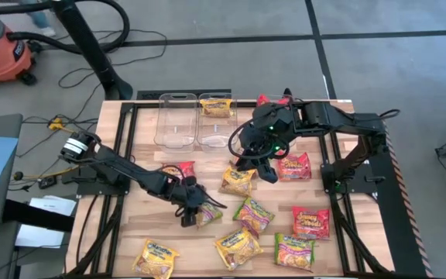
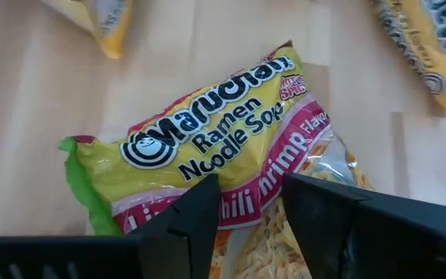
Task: Sort Maruchan noodles
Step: Put the green noodle pack into the left transparent bin
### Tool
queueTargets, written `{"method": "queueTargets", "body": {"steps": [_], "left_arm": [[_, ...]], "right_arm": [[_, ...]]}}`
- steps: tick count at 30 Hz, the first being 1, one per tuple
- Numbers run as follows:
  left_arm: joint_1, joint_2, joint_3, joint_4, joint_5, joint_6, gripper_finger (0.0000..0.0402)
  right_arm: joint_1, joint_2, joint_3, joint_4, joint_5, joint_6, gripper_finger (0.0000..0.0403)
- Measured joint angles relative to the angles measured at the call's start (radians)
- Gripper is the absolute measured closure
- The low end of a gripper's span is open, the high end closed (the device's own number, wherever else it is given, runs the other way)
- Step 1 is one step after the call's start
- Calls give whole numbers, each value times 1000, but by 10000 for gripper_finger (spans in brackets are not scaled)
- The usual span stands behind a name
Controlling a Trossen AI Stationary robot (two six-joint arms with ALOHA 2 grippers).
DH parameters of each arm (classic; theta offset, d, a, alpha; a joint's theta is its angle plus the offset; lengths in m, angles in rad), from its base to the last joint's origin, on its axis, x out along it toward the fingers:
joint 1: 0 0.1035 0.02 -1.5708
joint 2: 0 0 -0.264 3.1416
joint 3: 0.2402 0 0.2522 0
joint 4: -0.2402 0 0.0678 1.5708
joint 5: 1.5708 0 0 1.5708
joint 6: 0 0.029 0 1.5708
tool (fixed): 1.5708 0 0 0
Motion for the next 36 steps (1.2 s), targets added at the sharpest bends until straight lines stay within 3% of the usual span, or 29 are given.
{"method": "queueTargets", "body": {"steps": [4,11,36], "left_arm": [[1,7,1,-36,-54,-18,286],[-3,77,7,11,-84,-20,390],[-5,-48,77,-1,-204,86,401]], "right_arm": [[0,0,0,0,0,0,301],[0,0,0,2,0,0,301],[0,-16,1,-1,1,0,301]]}}
